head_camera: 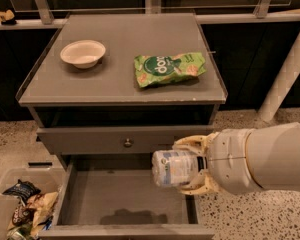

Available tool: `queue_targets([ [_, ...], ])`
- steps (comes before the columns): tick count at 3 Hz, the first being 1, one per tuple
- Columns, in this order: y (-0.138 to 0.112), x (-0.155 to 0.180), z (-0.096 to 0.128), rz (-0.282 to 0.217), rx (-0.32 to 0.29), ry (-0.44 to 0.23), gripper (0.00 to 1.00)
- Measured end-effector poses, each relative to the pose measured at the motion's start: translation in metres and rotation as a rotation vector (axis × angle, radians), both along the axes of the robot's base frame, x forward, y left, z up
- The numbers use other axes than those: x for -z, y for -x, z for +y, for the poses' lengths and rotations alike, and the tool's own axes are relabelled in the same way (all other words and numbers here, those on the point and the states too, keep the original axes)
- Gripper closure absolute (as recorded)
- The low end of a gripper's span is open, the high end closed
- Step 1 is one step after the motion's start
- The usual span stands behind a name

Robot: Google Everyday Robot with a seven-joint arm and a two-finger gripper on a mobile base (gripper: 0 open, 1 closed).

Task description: Pick blue plastic bottle from middle drawer and place on counter

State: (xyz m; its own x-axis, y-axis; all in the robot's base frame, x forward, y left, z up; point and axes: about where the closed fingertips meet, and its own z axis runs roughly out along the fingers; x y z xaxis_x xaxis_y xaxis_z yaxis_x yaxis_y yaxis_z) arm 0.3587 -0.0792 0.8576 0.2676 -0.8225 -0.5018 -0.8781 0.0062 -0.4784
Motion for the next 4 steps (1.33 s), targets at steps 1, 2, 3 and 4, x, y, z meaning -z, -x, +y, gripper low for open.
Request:
queue_targets([
  [1,0.0,0.0,0.0,0.0,0.0,0.0,1.0],
  [2,-0.024,-0.009,0.001,-0.041,-0.015,0.011,1.0],
  [3,-0.073,-0.039,0.008,-0.12,-0.049,0.039,1.0],
  [4,-0.13,-0.079,0.009,-0.181,-0.073,0.082,1.0],
])
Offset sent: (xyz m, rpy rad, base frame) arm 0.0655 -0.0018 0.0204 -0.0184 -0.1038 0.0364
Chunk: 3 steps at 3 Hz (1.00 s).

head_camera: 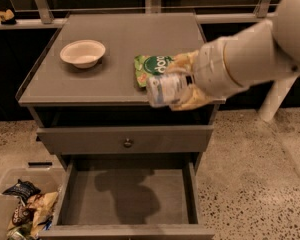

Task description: Pick blue plastic bottle from middle drawer and place on counter

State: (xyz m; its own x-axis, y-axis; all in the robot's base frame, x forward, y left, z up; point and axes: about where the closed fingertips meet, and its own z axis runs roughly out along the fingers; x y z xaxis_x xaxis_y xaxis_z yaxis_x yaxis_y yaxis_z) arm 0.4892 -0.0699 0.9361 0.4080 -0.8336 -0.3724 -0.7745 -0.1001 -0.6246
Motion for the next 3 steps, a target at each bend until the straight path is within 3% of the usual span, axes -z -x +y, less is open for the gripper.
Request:
queue_targets([
  [1,-0.062,-0.006,-0.02,0.039,0.046,0.036,1.0],
  [2,-0.083,-0.036,0.008,-0.007,0.01,0.034,1.0],
  [3,-0.083,-0.037,0.009,-0.008,0.007,0.031,1.0],
])
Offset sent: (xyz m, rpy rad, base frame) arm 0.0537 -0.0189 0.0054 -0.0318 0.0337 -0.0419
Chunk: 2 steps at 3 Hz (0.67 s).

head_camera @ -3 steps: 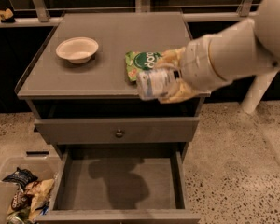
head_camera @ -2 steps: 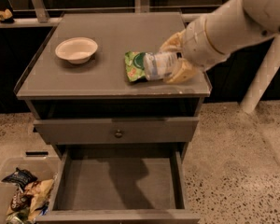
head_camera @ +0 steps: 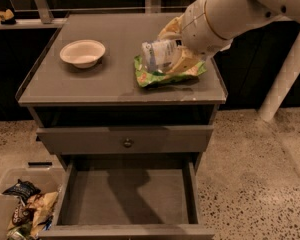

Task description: Pick blue plastic bottle from middle drawer and place on counter

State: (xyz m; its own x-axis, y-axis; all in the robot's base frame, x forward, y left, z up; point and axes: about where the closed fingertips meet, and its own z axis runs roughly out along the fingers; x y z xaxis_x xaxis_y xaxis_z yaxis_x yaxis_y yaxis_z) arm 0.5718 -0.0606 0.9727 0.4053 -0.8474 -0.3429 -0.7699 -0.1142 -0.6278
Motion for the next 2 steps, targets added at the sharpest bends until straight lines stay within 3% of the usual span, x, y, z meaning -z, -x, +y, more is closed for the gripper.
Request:
queue_targets([
  [1,-0.025,0.005,0.007,-0.006,-0.031,0.012,1.0],
  [2,-0.08,0.02,0.025,0.005,-0.089,0.034,1.0],
])
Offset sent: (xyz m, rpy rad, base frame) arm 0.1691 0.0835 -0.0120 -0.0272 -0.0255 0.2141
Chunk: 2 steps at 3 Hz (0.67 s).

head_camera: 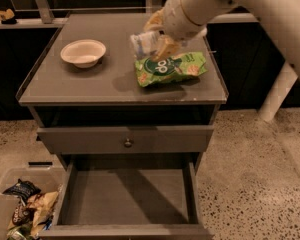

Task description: Pick blue plastic bottle from middle drawer and place on counter

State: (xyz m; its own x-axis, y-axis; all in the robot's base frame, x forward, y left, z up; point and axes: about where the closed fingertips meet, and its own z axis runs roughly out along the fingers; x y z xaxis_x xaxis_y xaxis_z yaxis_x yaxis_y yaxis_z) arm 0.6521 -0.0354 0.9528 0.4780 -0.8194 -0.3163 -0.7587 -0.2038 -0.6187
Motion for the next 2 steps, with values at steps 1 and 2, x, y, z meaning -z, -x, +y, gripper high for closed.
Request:
queue_targets([
  [1,-0.056,0.012,0.037,0.009,-0.054,0.006,1.0],
  [2,-0.07,-0.016,0.058,-0.035,-0.067,-0.038,1.0],
])
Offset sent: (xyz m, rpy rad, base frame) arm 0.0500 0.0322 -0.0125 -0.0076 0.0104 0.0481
